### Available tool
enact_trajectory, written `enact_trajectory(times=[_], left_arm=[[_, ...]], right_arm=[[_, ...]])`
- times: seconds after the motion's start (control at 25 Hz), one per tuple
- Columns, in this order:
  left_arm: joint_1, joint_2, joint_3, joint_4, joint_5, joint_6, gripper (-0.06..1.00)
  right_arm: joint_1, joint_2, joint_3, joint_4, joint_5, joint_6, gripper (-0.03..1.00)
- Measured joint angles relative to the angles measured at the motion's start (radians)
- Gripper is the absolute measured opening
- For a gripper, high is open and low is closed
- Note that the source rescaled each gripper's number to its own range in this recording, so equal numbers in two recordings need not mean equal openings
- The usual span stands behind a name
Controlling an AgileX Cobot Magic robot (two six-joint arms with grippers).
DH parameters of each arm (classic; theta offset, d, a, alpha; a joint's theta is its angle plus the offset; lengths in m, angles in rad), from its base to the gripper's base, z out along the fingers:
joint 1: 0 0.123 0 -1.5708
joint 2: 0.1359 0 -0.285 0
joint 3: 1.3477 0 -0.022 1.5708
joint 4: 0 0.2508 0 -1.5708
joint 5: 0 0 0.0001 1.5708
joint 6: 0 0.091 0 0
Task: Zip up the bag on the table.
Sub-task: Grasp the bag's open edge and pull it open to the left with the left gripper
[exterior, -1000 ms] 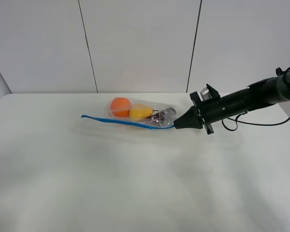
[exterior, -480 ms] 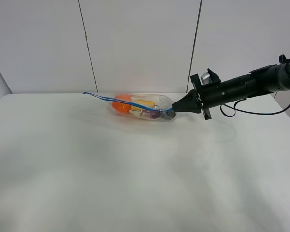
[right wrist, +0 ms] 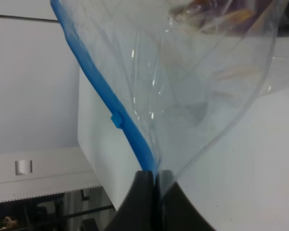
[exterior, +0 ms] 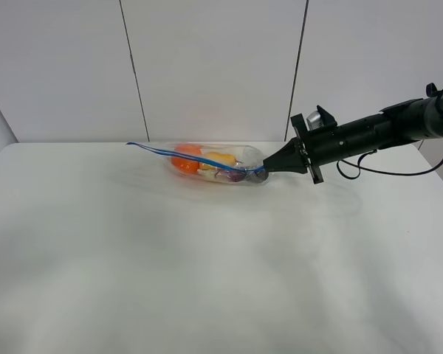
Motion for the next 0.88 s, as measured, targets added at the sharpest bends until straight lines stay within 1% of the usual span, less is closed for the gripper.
enact_trajectory(times=[0.08,0.2,0.32,0.36,0.44,0.48,0.68,0.72,0.8,0.88], left_arm=[[0.000,0.046,-0.034,-0.001,-0.028,0.000,1.00],[0.000,0.168,-0.101,-0.001,-0.104,0.009,1.00],[0.000,0.331,-0.167,-0.002,-0.204,0.078,1.00],[0.000,0.378,-0.185,-0.002,-0.248,0.125,1.00],[0.000,0.485,-0.204,-0.002,-0.346,0.243,1.00],[0.000,0.528,-0.206,-0.003,-0.407,0.326,1.00],[0.000,0.765,-0.210,-0.008,-0.715,0.802,1.00],[0.000,0.807,-0.210,-0.021,-0.765,0.886,1.00],[0.000,0.879,-0.210,-0.072,-0.871,1.010,1.00],[-0.012,0.943,-0.210,-0.131,-0.947,1.099,1.00]], right_arm=[[0.000,0.000,0.000,0.000,0.000,0.004,0.00],[0.000,0.000,0.000,0.000,-0.001,0.007,0.00],[0.000,0.000,0.000,-0.002,-0.001,0.007,0.00],[0.000,0.000,0.000,-0.002,-0.001,0.007,0.00],[0.000,0.000,0.000,-0.002,-0.001,0.007,0.00],[0.000,0.000,0.000,-0.002,-0.001,0.008,0.00],[0.000,0.000,0.000,-0.002,-0.002,0.011,0.00],[0.000,0.000,0.000,-0.002,-0.002,0.011,0.00],[0.000,0.000,0.000,-0.002,-0.002,0.011,0.00],[0.000,0.000,0.000,-0.007,-0.003,0.011,0.00]])
